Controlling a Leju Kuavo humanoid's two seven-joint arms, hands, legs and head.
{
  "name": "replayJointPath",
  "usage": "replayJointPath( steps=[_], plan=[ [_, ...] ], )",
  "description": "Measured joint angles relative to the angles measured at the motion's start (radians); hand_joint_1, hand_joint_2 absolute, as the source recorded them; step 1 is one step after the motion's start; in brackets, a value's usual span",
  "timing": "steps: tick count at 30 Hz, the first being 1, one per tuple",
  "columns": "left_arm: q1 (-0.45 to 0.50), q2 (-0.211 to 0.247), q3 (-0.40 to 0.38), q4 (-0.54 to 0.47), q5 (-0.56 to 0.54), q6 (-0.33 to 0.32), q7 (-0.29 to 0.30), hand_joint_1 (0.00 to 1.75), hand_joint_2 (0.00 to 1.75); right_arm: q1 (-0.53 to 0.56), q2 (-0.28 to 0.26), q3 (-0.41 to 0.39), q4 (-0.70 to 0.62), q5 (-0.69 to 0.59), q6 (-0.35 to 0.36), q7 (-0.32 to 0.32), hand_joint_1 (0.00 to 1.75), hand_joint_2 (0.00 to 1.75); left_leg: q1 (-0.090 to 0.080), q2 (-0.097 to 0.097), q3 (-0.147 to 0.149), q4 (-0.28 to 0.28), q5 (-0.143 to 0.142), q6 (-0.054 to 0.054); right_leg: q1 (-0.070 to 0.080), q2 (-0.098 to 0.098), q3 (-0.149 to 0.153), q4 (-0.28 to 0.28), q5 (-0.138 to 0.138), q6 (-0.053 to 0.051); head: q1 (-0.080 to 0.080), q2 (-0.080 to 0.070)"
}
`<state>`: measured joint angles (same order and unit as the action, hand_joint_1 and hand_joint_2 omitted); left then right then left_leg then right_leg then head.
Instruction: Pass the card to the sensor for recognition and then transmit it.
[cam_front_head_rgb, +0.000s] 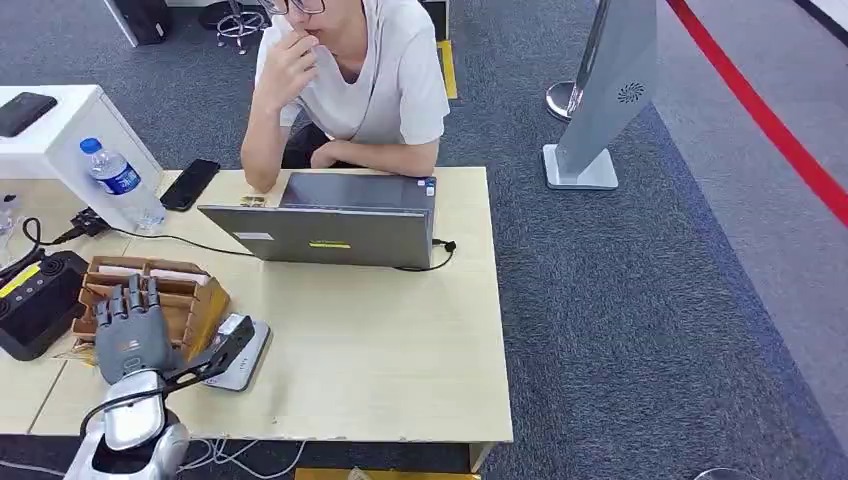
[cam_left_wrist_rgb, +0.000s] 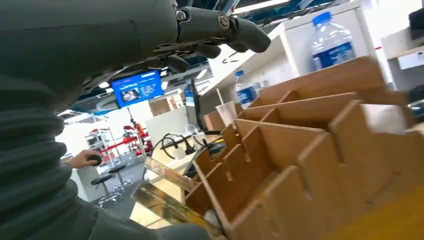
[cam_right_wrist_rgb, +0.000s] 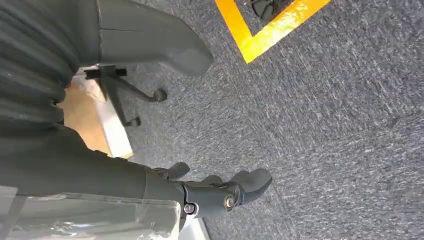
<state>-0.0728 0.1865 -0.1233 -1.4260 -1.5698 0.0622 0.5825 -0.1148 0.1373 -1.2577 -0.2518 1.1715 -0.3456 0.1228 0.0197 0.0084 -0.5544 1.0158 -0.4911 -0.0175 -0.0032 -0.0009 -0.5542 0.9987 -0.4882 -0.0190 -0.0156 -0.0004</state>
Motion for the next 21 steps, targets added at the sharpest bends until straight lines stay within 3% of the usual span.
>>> replayJointPath(
  steps=[6,21],
  plan=[
    [-0.031,-0.009,-0.051,0.03,0.0,-0.001,0.002,0.0,1.75,0.0,0.0,0.0,0.0,0.0,0.0,0.0,0.0,1.75,0.0,0.0,0.0,0.0,0.0,0.0,0.0,0.0,0.0,0.0,0.0,0.0,0.0,0.0],
    [-0.039,-0.019,-0.052,0.074,0.0,0.006,-0.034,0.0,1.75,0.0,0.0,0.0,0.0,-0.001,0.012,-0.002,0.0,1.75,0.0,0.0,0.0,0.0,0.0,0.0,0.0,0.0,0.0,0.0,0.0,0.0,0.0,0.0]
  ],
)
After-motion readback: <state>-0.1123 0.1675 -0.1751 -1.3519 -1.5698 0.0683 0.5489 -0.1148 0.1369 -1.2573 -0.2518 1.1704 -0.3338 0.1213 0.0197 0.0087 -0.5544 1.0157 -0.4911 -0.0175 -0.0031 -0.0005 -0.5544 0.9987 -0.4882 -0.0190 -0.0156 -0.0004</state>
